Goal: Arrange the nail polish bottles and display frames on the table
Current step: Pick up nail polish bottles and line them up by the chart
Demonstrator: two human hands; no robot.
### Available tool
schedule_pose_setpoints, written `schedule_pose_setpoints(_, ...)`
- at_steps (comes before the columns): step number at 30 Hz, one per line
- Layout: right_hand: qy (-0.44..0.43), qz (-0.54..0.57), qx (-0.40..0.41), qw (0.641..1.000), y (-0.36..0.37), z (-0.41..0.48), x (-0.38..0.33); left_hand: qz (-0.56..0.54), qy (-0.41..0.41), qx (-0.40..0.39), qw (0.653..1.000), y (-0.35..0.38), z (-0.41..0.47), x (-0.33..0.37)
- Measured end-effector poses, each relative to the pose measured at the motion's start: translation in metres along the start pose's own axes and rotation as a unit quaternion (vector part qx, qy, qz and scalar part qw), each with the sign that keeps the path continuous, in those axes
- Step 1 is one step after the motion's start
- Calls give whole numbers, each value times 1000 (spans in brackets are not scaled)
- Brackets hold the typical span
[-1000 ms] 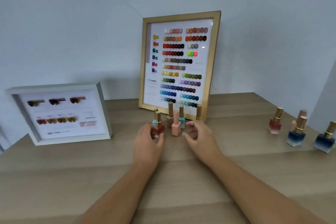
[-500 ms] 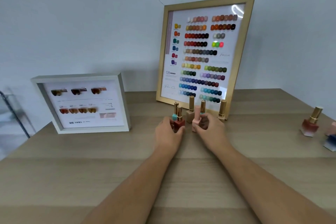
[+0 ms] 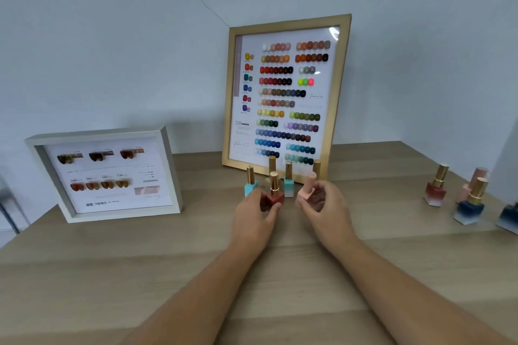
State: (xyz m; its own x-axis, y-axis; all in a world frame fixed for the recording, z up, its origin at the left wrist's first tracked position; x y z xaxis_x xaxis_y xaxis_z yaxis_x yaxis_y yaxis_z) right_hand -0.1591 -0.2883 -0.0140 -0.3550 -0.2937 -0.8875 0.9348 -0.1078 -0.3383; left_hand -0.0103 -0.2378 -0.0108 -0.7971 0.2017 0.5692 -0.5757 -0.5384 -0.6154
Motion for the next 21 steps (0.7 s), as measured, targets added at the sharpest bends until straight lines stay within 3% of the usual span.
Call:
schedule_pose_setpoints(5, -3, -18, 65, 998, -57, -8, 18, -43, 57, -35, 997, 37, -3, 46)
schedule_pose_setpoints(16, 126, -71, 204, 968, -218, -21, 79, -126, 112, -149, 974, 152, 2, 154)
schedule_pose_setpoints(21, 165, -78, 227, 957, -261, -23, 97, -140, 123, -170, 967, 184, 7, 185)
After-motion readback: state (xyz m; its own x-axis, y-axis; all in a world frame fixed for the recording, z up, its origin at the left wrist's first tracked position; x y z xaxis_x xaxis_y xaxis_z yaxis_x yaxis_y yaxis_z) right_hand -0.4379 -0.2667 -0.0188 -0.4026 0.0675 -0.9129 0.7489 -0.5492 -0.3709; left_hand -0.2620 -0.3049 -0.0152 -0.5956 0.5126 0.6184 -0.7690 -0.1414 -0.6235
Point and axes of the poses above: each hand's wrist, its own z-axis towards the middle knuckle, its own y-axis out of the palm, x = y × z, the point moved 1 cm from there along z, towards the middle knuckle, and after that the axes turned 13 degrees about y, right-handed, at the moved point
